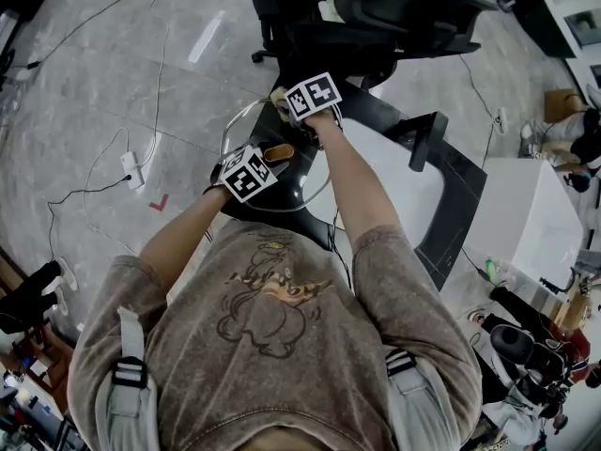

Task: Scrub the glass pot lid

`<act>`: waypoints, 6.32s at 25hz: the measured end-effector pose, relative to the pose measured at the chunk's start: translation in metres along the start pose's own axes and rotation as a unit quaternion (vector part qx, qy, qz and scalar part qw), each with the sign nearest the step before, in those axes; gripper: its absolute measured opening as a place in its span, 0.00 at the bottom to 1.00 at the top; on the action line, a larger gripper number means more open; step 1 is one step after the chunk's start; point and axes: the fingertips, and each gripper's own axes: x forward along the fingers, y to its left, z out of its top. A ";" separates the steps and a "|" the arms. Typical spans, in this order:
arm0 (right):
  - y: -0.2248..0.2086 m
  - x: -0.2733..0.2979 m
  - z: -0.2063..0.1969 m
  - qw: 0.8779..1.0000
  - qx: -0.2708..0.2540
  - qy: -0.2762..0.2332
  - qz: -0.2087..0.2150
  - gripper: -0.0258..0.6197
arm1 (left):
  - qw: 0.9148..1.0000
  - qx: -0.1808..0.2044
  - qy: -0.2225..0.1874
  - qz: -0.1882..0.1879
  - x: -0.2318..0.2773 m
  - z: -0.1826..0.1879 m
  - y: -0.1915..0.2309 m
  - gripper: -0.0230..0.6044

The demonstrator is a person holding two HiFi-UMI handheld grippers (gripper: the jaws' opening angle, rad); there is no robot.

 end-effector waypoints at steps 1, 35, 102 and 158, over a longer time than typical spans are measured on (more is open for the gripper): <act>-0.003 -0.003 -0.002 1.000 0.001 -0.002 -0.003 0.10 | 1.000 0.000 0.001 0.000 0.000 0.000 0.000 0.33; -0.043 -0.090 -0.120 0.990 0.098 -0.082 -0.065 0.10 | 1.000 -0.004 0.005 0.004 0.000 0.001 -0.001 0.33; 0.199 -0.011 -0.196 0.994 -0.071 -0.003 0.079 0.10 | 0.999 -0.023 0.019 0.013 0.001 0.002 0.000 0.34; 0.167 -0.290 -0.065 0.845 -0.133 -0.488 -0.173 0.10 | 0.923 -0.046 -0.356 0.138 -0.195 0.153 -0.016 0.06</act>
